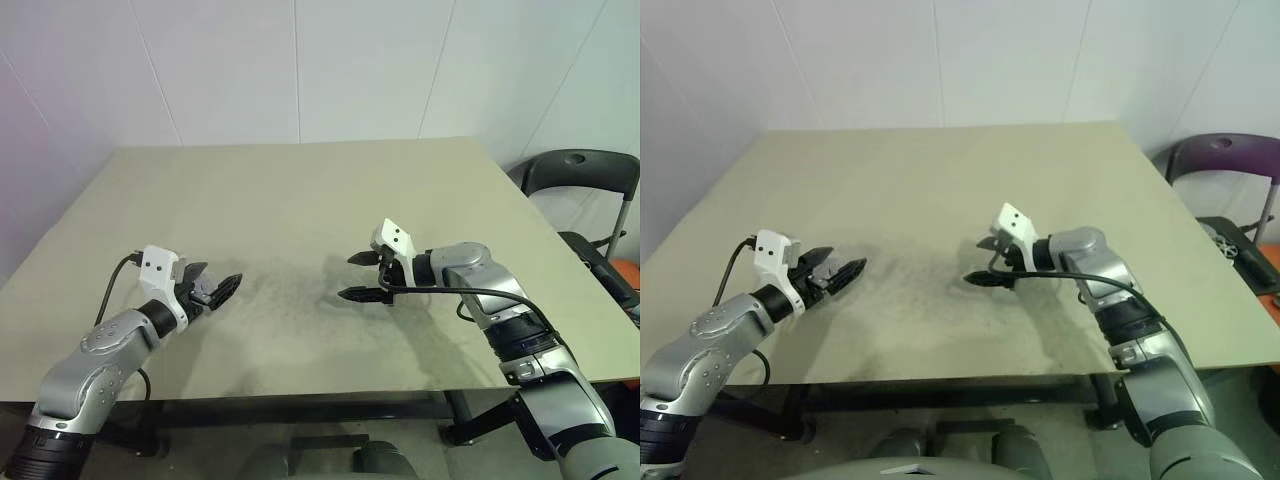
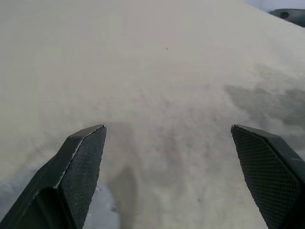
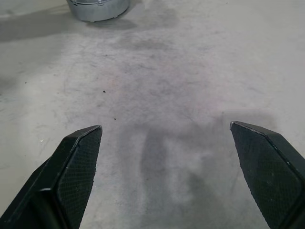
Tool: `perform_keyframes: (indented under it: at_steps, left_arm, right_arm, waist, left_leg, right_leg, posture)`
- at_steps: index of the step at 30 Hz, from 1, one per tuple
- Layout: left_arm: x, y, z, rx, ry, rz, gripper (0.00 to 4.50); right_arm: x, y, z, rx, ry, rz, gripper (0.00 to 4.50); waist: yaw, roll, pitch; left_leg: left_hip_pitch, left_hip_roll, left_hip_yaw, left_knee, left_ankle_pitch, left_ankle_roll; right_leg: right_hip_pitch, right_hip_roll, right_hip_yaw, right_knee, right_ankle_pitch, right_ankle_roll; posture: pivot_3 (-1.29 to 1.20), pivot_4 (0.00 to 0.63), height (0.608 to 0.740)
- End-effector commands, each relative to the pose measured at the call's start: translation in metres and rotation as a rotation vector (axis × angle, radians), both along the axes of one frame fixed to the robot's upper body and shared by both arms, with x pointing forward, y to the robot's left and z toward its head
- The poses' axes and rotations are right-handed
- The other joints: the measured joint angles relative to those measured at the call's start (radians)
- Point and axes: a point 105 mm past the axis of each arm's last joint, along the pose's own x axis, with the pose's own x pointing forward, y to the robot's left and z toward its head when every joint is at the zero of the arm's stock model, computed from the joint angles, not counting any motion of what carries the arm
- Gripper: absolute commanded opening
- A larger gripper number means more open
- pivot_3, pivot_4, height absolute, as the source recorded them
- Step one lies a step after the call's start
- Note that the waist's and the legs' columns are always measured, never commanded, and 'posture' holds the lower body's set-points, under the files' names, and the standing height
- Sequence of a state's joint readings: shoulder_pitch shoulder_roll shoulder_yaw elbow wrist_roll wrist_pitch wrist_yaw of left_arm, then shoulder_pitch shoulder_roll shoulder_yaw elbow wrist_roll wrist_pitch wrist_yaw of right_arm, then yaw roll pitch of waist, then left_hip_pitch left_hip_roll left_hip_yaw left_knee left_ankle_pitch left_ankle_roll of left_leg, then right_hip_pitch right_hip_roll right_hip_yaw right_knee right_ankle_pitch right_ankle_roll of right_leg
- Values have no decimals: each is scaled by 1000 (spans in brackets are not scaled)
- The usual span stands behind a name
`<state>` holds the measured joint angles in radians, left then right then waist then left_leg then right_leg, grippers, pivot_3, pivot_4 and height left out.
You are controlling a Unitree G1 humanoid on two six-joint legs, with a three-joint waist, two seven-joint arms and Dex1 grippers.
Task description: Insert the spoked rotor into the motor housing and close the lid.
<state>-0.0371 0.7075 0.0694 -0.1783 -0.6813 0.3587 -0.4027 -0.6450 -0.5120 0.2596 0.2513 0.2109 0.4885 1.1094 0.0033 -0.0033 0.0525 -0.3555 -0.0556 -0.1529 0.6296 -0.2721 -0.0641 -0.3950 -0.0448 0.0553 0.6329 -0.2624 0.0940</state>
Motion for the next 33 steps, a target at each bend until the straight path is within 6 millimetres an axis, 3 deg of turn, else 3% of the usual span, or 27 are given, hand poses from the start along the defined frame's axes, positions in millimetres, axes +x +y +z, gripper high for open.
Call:
perform_keyframes:
  at_steps: [1,18,33]
  left_arm:
    - [9,12,25,72,-176,-10,4456]
    - [25,35,30,100,-271,68,4456]
    - [24,34,28,96,-266,59,4456]
  right_arm:
    - [5,-2,14,39,-73,-14,4500]
    - [7,1,16,68,-105,-25,4500]
    - [7,3,18,70,-108,-21,4500]
  waist:
    - [1,0,0]
    - [0,0,0]
    - [0,0,0]
  left_leg:
    - [0,0,0,0,0,0]
    - [0,0,-1,0,0,0]
    - [0,0,-1,1,0,0]
  right_leg:
    - [0,0,0,0,0,0]
    - [-1,0,0,1,2,4]
    - [0,0,0,2,2,4]
  posture:
    - [0,0,740]
    - [0,0,740]
    - [0,0,740]
